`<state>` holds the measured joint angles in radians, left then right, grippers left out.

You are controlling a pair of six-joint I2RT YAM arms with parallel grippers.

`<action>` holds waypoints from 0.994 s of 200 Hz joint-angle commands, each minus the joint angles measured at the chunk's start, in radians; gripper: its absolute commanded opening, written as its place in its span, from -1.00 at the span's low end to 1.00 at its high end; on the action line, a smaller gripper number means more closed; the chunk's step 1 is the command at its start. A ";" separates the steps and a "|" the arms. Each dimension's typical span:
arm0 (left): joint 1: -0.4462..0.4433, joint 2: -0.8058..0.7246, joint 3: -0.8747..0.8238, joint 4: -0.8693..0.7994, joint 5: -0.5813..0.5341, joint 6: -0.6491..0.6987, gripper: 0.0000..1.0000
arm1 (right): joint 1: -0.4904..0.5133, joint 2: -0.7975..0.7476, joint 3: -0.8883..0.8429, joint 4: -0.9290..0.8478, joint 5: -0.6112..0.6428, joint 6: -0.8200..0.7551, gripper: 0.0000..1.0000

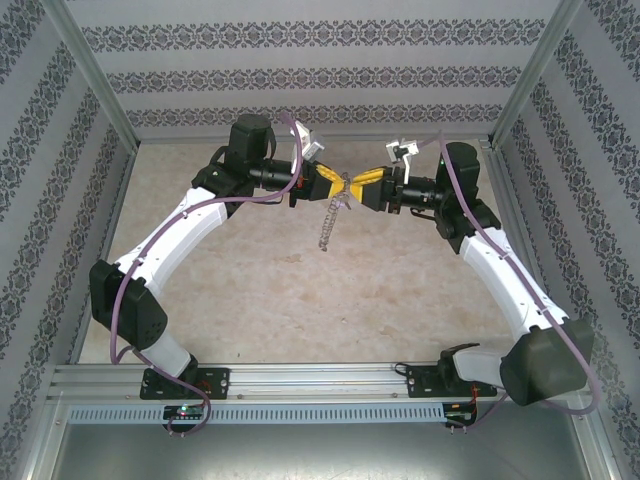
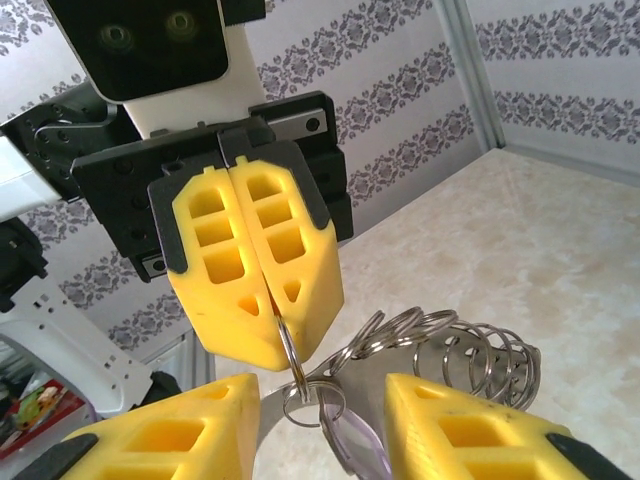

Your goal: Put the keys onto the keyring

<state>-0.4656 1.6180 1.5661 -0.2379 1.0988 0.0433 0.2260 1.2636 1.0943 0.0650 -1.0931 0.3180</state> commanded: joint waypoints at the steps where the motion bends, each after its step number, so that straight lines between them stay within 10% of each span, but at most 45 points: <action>1: -0.009 -0.033 0.002 0.064 0.035 -0.013 -1.00 | -0.004 0.000 0.004 0.051 -0.064 0.007 -0.27; 199: -0.009 -0.027 -0.001 0.073 0.036 -0.023 -1.00 | 0.025 0.019 0.045 0.064 -0.063 0.012 -0.37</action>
<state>-0.4656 1.6180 1.5654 -0.2371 1.0988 0.0349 0.2386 1.2743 1.1130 0.1024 -1.1191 0.3317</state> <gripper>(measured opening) 0.047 0.318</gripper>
